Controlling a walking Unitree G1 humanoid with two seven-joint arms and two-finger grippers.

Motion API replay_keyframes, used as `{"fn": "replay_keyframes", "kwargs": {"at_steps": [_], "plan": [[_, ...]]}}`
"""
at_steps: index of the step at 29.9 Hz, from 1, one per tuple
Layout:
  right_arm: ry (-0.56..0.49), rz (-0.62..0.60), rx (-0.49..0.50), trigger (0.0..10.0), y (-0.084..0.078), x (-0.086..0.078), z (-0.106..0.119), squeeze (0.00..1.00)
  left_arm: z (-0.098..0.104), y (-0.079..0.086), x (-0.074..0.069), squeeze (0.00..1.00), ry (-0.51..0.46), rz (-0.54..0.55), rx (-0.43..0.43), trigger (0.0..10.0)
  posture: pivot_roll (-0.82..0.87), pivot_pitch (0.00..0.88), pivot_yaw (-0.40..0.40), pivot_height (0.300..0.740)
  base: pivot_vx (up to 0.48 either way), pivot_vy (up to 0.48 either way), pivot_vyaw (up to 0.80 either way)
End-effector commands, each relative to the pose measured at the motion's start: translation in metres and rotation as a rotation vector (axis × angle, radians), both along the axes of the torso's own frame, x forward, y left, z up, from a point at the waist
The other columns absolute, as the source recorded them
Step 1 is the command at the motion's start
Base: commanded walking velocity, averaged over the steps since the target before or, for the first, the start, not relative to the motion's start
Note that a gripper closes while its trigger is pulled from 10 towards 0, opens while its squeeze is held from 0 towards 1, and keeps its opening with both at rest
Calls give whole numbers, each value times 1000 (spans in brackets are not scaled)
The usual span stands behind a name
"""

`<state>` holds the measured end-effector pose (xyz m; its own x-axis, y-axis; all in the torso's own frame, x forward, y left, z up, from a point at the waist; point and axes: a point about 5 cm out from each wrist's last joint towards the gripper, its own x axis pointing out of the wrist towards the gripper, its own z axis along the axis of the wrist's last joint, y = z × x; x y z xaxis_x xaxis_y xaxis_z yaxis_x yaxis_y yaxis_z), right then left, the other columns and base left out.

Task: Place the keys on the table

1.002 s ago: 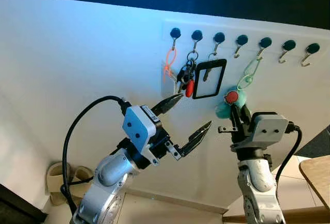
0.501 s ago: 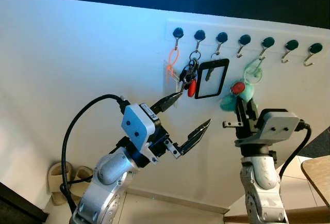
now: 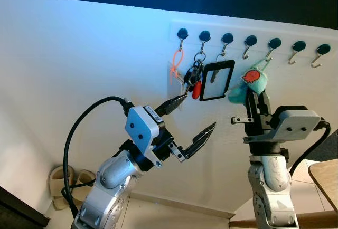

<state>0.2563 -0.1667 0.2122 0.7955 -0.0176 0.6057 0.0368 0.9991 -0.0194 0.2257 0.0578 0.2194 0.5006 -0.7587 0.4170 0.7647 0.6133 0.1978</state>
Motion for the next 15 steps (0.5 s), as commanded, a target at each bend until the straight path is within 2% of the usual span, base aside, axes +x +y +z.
{"fn": "replay_keyframes", "kwargs": {"at_steps": [1, 15], "plan": [[-19, 13, -6, 0, 4, -3, 6, 0, 1, -3, -2, 0, -1, -22, 8, 10000, 27, 94, -39, 740, 0, 0, 0], [-87, 28, -10, 0, 11, -5, 28, 0, 3, -3, -3, 0, -5, -26, -1, 10000, 28, 95, -41, 740, 0, 0, 0]]}}
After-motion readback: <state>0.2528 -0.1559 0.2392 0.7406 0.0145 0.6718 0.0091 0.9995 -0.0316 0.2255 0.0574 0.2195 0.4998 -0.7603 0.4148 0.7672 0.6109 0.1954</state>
